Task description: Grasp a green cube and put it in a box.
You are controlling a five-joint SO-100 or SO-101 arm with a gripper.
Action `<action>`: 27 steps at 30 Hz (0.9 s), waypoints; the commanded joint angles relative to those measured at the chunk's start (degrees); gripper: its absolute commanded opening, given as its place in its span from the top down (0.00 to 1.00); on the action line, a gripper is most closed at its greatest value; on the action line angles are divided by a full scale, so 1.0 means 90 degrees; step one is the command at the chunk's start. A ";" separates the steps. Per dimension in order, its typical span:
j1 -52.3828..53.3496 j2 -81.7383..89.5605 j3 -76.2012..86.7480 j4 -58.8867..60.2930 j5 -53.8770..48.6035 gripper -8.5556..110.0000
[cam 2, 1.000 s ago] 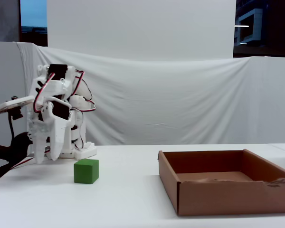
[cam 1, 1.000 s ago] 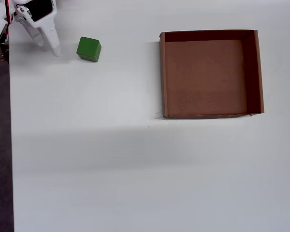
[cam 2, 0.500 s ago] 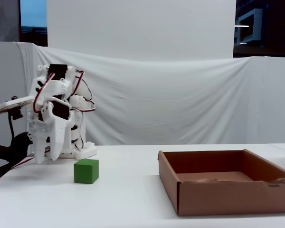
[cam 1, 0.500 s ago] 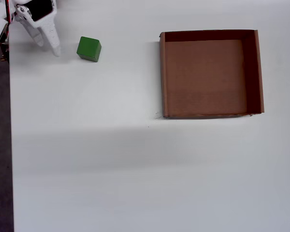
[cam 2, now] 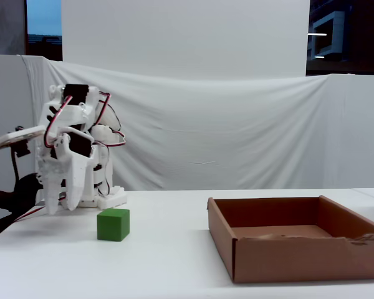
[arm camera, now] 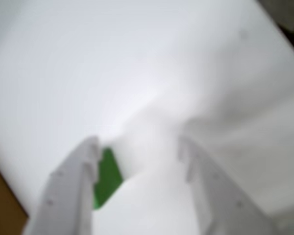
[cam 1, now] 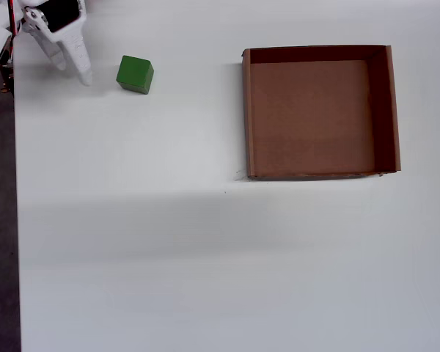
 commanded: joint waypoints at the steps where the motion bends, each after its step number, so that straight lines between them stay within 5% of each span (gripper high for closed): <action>1: -0.0303 0.0029 -0.0039 -0.0420 0.0039 0.75; 27: -0.1924 -0.2656 -0.3516 0.1357 0.0127 0.74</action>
